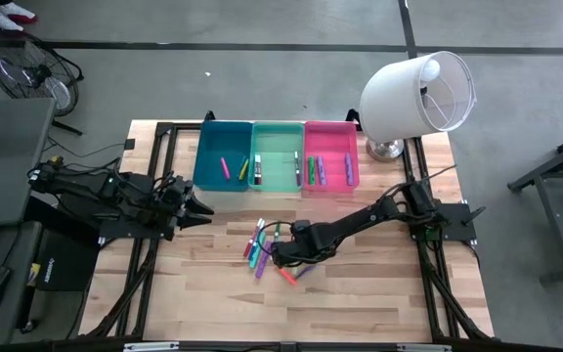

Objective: Pick & Place Markers
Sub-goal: Put the light green highlighter pen into the pink bin

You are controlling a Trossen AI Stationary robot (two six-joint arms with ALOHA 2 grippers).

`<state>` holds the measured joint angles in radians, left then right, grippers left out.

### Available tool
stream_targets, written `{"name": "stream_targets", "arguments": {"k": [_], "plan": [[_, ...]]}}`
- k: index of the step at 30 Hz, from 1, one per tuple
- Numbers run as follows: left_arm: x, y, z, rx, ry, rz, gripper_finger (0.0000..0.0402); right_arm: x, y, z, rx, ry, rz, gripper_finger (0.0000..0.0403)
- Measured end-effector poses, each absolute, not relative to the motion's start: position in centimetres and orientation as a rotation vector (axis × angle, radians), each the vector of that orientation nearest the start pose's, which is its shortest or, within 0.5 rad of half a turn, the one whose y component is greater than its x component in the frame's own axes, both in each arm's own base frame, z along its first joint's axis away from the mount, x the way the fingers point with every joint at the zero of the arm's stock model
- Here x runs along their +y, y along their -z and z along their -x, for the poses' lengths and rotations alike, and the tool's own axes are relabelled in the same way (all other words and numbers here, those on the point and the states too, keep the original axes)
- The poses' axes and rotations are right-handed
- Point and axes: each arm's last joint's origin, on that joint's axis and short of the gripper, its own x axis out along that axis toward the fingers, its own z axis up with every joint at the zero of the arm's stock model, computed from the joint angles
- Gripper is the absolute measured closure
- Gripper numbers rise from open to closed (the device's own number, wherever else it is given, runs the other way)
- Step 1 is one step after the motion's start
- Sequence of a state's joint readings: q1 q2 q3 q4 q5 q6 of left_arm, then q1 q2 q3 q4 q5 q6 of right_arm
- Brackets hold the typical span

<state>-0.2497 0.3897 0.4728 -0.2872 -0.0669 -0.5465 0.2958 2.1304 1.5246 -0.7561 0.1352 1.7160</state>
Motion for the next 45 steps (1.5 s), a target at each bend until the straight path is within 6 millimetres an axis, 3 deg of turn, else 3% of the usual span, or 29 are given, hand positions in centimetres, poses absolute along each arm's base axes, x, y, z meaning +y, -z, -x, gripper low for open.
{"name": "stream_targets", "arguments": {"k": [21, 32, 45], "plan": [[-2.5, -26.4, -10.7, 0.247, 0.121, 0.512, 0.0262, 11.4, -14.0, -38.0, 1.278, 1.045, -1.029, 0.0215], [-2.5, -26.4, -10.7, 0.247, 0.121, 0.512, 0.0262, 10.3, -13.9, -38.6, 1.253, 1.042, -1.078, 0.0216], [-2.5, -26.4, -10.7, 0.246, 0.119, 0.513, 0.0262, 10.0, -13.9, -39.0, 1.258, 0.988, -1.083, 0.0268]]}}
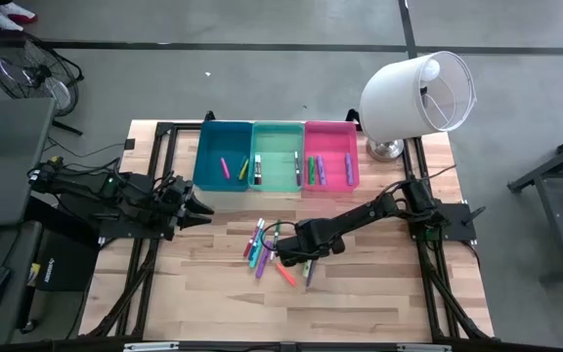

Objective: Pick & Place Markers
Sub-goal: Put the light green highlighter pen into the pink bin

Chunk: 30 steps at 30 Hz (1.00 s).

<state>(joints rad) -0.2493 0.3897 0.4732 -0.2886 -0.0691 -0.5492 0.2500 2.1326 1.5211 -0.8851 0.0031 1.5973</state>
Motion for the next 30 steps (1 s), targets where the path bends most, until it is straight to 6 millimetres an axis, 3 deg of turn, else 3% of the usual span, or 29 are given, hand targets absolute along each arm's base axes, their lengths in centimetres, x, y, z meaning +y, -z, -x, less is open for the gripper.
{"name": "stream_targets", "arguments": {"k": [12, 22, 30], "plan": [[-2.47, -26.38, -10.65, 0.248, 0.107, 0.509, 0.0262, 9.88, -13.88, -39.16, 1.238, 0.969, -1.042, 0.0293], [-2.46, -26.38, -10.66, 0.248, 0.103, 0.512, 0.0262, 9.75, -13.92, -39.34, 1.218, 0.931, -0.968, 0.0348], [-2.44, -26.39, -10.66, 0.245, 0.094, 0.512, 0.0262, 9.62, -13.95, -39.38, 1.210, 0.914, -0.916, 0.0348]]}}
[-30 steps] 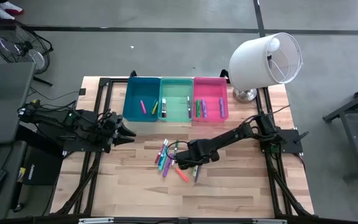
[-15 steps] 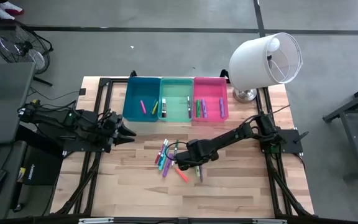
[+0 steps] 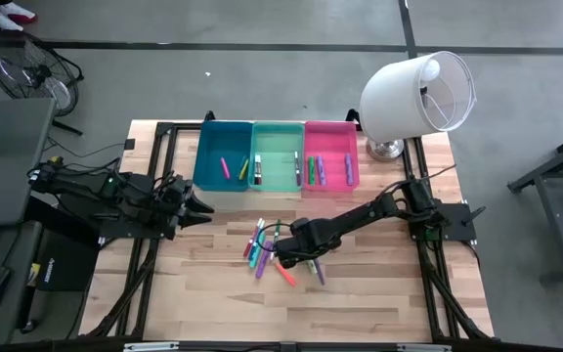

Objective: Pick & Place Markers
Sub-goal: Put the light green highlighter pen into the pink bin

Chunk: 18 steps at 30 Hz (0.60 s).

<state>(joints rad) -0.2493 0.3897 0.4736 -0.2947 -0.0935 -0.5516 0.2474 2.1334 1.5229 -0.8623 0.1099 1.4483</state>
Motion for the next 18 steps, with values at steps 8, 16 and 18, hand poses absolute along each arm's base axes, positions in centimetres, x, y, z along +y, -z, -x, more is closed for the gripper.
{"name": "stream_targets", "arguments": {"k": [8, 16, 18], "plan": [[-2.41, -26.40, -10.67, 0.242, 0.083, 0.514, 0.0262, 9.43, -14.29, -39.34, 1.212, 0.890, -0.876, 0.0348], [-2.23, -26.43, -10.70, 0.220, 0.025, 0.510, 0.0262, 9.06, -14.34, -39.39, 1.223, 0.862, -0.826, 0.0348], [-2.22, -26.49, -10.71, 0.214, 0.024, 0.512, 0.0262, 8.82, -14.37, -39.45, 1.228, 0.852, -0.814, 0.0348]]}}
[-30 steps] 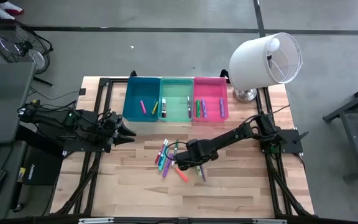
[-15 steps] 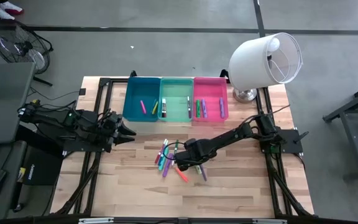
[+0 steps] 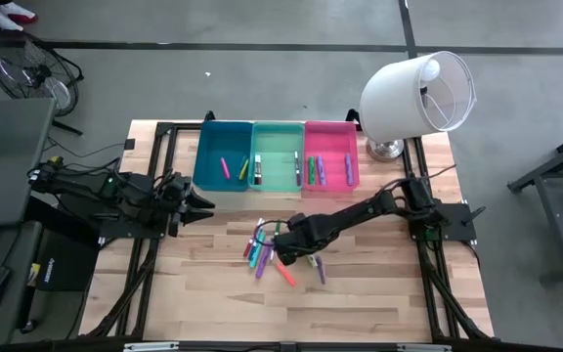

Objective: Pick & Place Markers
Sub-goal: Put the light green highlighter pen into the pink bin

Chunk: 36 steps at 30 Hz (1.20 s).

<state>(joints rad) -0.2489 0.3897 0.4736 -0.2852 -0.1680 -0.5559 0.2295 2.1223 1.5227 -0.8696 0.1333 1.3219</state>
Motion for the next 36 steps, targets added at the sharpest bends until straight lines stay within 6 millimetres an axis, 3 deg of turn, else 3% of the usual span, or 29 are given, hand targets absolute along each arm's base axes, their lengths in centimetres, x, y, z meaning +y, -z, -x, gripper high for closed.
{"name": "stream_targets", "arguments": {"k": [9, 31, 36], "plan": [[-2.2, -26.4, -10.9, 0.223, 0.013, 0.510, 0.0262, 7.5, -14.4, -39.7, 1.260, 0.813, -0.782, 0.0348], [-2.4, -25.9, -11.6, 0.270, -0.003, 0.496, 0.0262, 7.3, -14.4, -39.6, 1.300, 0.765, -0.733, 0.0348], [-2.4, -25.9, -11.7, 0.271, -0.003, 0.496, 0.0262, 7.2, -15.6, -39.2, 1.282, 0.768, -0.716, 0.0348]]}}
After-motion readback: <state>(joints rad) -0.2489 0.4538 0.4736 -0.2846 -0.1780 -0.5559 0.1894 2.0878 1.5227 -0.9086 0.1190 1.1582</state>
